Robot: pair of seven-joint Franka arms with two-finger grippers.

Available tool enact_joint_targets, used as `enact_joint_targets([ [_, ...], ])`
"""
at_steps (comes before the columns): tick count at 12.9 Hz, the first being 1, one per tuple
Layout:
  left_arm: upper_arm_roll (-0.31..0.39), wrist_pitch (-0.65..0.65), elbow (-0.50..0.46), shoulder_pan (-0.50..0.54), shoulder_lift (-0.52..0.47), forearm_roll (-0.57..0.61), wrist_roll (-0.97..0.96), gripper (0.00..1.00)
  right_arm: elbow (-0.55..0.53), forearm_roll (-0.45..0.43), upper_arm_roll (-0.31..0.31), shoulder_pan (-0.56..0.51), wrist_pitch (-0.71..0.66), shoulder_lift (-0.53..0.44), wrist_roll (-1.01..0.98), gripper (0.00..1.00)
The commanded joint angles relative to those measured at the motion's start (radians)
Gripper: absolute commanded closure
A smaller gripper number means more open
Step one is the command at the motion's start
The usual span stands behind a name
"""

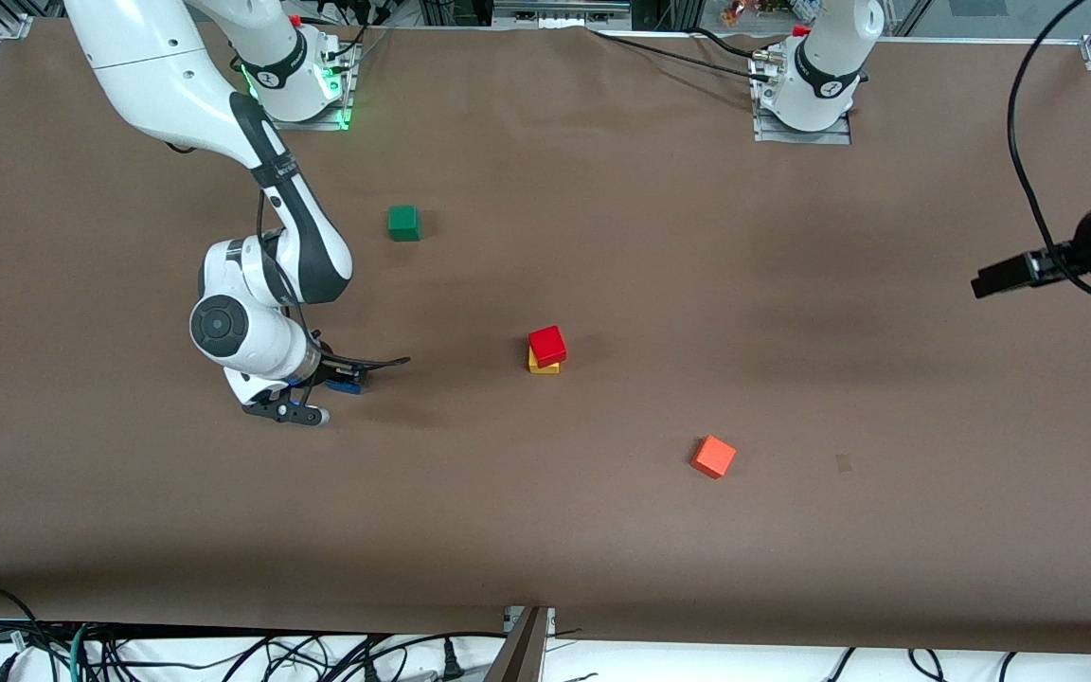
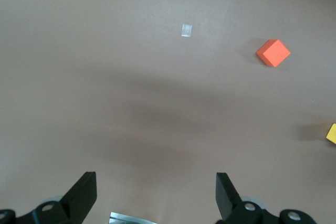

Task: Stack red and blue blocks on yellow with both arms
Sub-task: 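Close the right gripper on the blue cube and lift it, then carry the blue cube with the right gripper over the red cube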

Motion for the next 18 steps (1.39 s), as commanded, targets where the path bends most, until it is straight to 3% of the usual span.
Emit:
enact_joint_targets([
  [1, 0.008, 0.071, -0.169, 0.003, -0.116, -0.011, 0.026, 0.0, -0.003, 0.014, 0.019, 0.0, -0.034, -0.045, -0.003, 0.7],
  [4, 0.01, 0.133, -0.258, 0.007, -0.168, -0.011, 0.079, 0.0, 0.092, 0.014, 0.062, 0.003, -0.193, -0.074, 0.002, 0.69],
  [8, 0.011, 0.127, -0.235, 0.012, -0.142, -0.011, 0.077, 0.0, 0.186, 0.008, 0.174, 0.047, -0.314, -0.095, 0.081, 0.69],
  [10, 0.01, 0.129, -0.232, 0.01, -0.138, -0.011, 0.077, 0.0, 0.256, -0.006, 0.177, 0.15, -0.336, -0.094, 0.179, 0.69],
  [13, 0.011, 0.13, -0.231, 0.012, -0.135, -0.013, 0.08, 0.0, 0.389, -0.079, 0.176, 0.293, -0.338, -0.016, 0.189, 0.69],
  [18, 0.011, 0.129, -0.18, 0.01, -0.101, -0.011, 0.077, 0.0, 0.466, -0.211, 0.176, 0.37, -0.309, 0.085, 0.18, 0.64],
])
